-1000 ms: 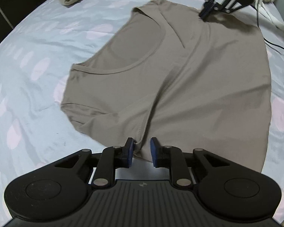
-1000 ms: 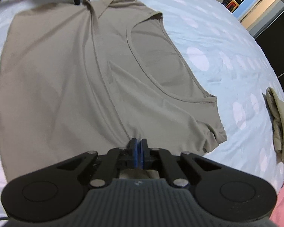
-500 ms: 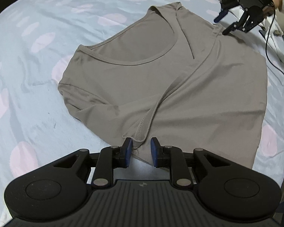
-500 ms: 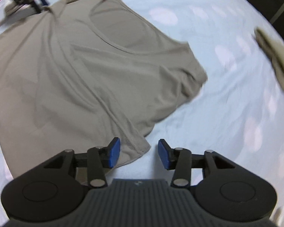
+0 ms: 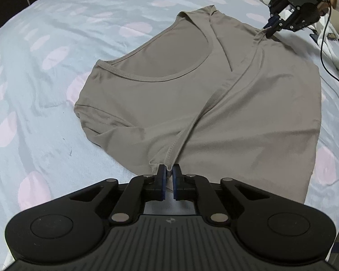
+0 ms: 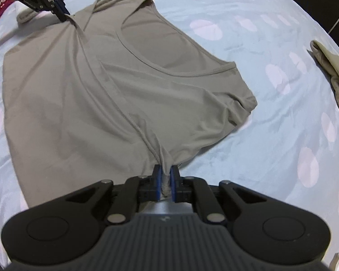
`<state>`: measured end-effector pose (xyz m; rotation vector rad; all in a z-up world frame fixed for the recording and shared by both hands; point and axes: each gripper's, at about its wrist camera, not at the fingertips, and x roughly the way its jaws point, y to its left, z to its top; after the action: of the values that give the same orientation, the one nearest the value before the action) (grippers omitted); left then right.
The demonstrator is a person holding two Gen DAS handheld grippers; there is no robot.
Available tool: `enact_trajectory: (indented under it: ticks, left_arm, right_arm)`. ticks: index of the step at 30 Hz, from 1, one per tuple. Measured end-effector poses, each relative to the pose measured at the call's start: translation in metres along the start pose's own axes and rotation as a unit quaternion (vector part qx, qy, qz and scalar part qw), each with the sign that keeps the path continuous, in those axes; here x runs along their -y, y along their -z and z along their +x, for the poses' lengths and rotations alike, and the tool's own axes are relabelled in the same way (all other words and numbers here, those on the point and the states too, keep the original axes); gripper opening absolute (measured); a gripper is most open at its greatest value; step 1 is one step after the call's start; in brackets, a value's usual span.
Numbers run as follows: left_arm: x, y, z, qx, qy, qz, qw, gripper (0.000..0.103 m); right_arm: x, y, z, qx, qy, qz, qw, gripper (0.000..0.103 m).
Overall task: Fold clothes
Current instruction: 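Grasp the shirt fold edge with both grippers, then lift the held edge and fold the shirt over in half with both grippers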
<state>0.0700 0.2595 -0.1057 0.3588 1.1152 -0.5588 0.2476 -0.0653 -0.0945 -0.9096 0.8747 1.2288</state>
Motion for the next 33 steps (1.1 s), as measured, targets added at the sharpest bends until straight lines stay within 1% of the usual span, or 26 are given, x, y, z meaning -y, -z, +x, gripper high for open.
enact_trajectory:
  ticks: [3, 7, 9, 10, 11, 15, 17, 18, 19, 20, 22, 26, 30, 33]
  left_arm:
    - [0.000, 0.002, -0.003, 0.005, -0.001, 0.001, 1.0000, 0.001]
    - [-0.001, 0.004, -0.003, 0.006, -0.010, -0.007, 0.9999, 0.002]
    - [-0.003, 0.003, 0.001, -0.002, -0.021, -0.019, 0.9996, 0.011]
    - [-0.005, 0.002, 0.003, -0.008, -0.026, -0.025, 0.9993, 0.019]
    - [-0.006, 0.002, 0.004, -0.008, -0.024, -0.026, 0.9993, 0.023]
    - [-0.008, 0.001, 0.006, -0.007, -0.015, -0.030, 0.9994, 0.024]
    - [-0.008, 0.001, 0.005, 0.001, -0.007, -0.027, 0.9996, 0.023]
    - [-0.007, 0.002, 0.003, 0.007, 0.000, -0.025, 0.9997, 0.021]
    - [-0.007, 0.001, 0.003, 0.008, 0.003, -0.025, 0.9996, 0.013]
    - [-0.007, 0.001, 0.003, 0.009, 0.006, -0.025, 0.9996, 0.007]
    - [-0.006, 0.001, 0.002, 0.012, 0.008, -0.025, 0.9996, 0.003]
    - [-0.011, 0.002, -0.004, 0.022, 0.017, -0.043, 0.9987, 0.002]
    - [-0.020, 0.002, -0.019, 0.054, 0.016, -0.062, 0.9965, 0.002]
    - [-0.028, 0.002, -0.028, 0.071, 0.021, -0.077, 0.9943, 0.002]
  right_arm:
    - [0.000, 0.002, -0.007, 0.013, -0.013, 0.000, 1.000, 0.009]
    - [-0.002, 0.005, -0.013, 0.019, -0.029, -0.001, 0.999, 0.008]
    - [-0.003, 0.006, -0.012, 0.019, -0.028, -0.002, 0.999, 0.009]
    - [-0.004, 0.006, -0.011, 0.018, -0.029, -0.003, 0.999, 0.009]
    - [-0.005, 0.005, -0.011, 0.018, -0.029, -0.004, 0.999, 0.009]
    - [-0.007, 0.004, -0.009, 0.018, -0.030, -0.010, 0.999, 0.009]
    - [-0.008, 0.004, -0.008, 0.018, -0.030, -0.012, 0.999, 0.009]
    - [-0.008, 0.004, -0.008, 0.018, -0.029, -0.013, 0.999, 0.009]
    - [-0.008, 0.005, -0.007, 0.017, -0.029, -0.014, 0.999, 0.009]
    - [-0.008, 0.005, -0.007, 0.017, -0.029, -0.015, 0.999, 0.009]
    - [-0.008, 0.005, -0.006, 0.016, -0.029, -0.016, 0.999, 0.009]
    - [-0.008, 0.006, -0.008, 0.017, -0.025, -0.017, 0.999, 0.008]
    - [-0.004, 0.005, -0.015, 0.023, 0.000, -0.015, 1.000, 0.007]
    - [0.000, 0.002, -0.024, 0.035, 0.006, -0.010, 0.999, 0.007]
